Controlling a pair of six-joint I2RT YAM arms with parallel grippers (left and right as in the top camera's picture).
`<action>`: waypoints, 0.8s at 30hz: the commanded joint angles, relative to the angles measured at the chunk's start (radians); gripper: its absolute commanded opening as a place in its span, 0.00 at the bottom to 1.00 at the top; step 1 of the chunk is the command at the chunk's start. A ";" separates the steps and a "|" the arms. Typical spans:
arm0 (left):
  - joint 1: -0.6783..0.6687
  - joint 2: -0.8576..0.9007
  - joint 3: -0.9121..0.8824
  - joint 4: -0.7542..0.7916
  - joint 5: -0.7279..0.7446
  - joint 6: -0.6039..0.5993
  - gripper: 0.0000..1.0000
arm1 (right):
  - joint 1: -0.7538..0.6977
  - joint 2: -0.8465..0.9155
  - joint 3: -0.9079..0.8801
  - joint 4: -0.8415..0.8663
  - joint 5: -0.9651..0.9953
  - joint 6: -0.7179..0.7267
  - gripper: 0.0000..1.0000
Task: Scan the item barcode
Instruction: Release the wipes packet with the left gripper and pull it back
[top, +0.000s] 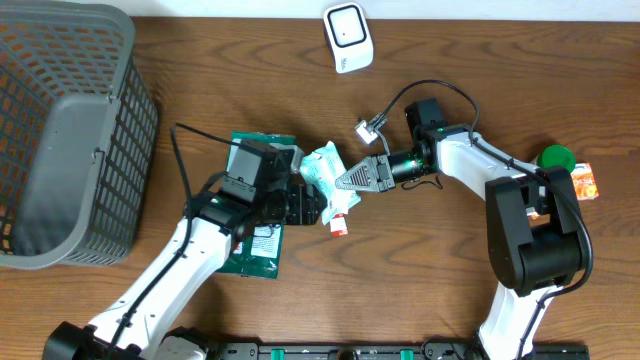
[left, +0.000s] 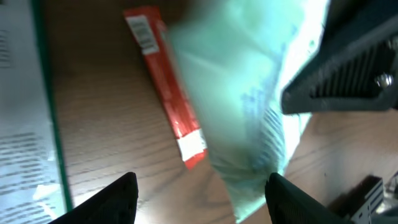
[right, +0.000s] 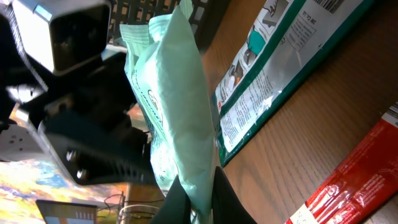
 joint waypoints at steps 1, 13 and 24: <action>-0.026 0.000 -0.002 0.002 -0.014 -0.009 0.66 | 0.012 -0.008 -0.004 0.003 -0.055 -0.003 0.01; -0.025 0.000 -0.002 0.008 -0.092 -0.009 0.60 | 0.036 -0.008 -0.004 0.003 -0.071 0.016 0.01; -0.025 0.001 -0.006 0.008 -0.146 -0.009 0.42 | 0.036 -0.008 -0.004 0.005 -0.071 0.016 0.01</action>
